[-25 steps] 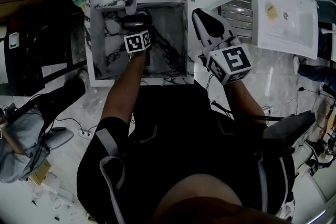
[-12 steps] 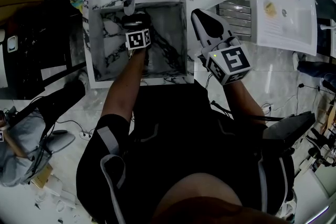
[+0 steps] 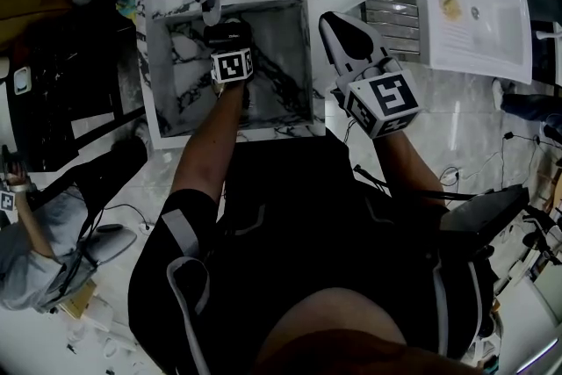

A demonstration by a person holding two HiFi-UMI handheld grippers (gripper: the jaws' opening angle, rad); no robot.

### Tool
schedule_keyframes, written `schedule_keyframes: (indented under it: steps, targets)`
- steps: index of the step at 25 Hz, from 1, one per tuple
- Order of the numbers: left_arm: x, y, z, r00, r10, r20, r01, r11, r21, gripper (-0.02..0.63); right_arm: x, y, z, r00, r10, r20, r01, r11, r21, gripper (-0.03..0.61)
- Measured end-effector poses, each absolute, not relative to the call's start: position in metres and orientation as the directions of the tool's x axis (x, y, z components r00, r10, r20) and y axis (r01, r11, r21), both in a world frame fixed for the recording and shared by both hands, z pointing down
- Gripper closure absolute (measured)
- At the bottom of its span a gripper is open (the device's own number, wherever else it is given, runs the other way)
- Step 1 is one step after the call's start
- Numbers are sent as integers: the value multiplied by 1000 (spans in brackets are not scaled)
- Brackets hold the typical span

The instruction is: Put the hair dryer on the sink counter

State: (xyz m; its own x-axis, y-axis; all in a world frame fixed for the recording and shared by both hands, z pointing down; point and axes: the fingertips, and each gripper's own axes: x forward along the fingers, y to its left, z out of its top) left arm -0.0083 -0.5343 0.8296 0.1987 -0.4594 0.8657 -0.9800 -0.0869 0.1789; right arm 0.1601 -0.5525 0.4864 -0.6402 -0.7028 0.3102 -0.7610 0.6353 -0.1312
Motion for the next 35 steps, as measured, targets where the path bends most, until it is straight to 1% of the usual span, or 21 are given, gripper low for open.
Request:
schedule_keyframes:
  steps: [7, 11, 15, 20, 24, 26, 29, 33, 35]
  targets:
    - [-5, -529, 840, 185, -422, 887, -979, -163, 126, 311, 170, -548, 482, -625, -719, 303, -775, 618, -131, 549]
    - [-3, -527, 839, 198, -408, 892, -976, -164, 141, 311, 178, -542, 480, -615, -728, 302, -784, 607, -130, 549]
    - [-1, -529, 829, 244, -404, 882, -968, -162, 193, 302, 181, -538, 473, -609, -738, 292, -789, 600, -129, 549]
    - [-5, -524, 819, 249, -393, 885, -966, -173, 195, 302, 180, -531, 462, -609, -741, 282, -789, 601, -127, 549]
    - [-5, -525, 801, 267, -418, 868, -961, -187, 205, 302, 176, -527, 452, -610, -745, 269, -789, 601, -128, 549]
    - [-7, -528, 788, 265, -451, 852, -961, -198, 193, 302, 172, -523, 446, -616, -744, 259, -786, 605, -128, 549]
    - [-2, -533, 763, 282, -513, 811, -954, -240, 180, 304, 169, -518, 439, -619, -743, 253, -783, 608, -132, 549]
    - [6, -535, 736, 348, -567, 747, -935, -270, 230, 304, 164, -516, 430, -625, -743, 237, -779, 610, -142, 549]
    - [2, -535, 719, 352, -595, 723, -932, -296, 210, 310, 159, -515, 425, -629, -745, 223, -777, 613, -146, 549]
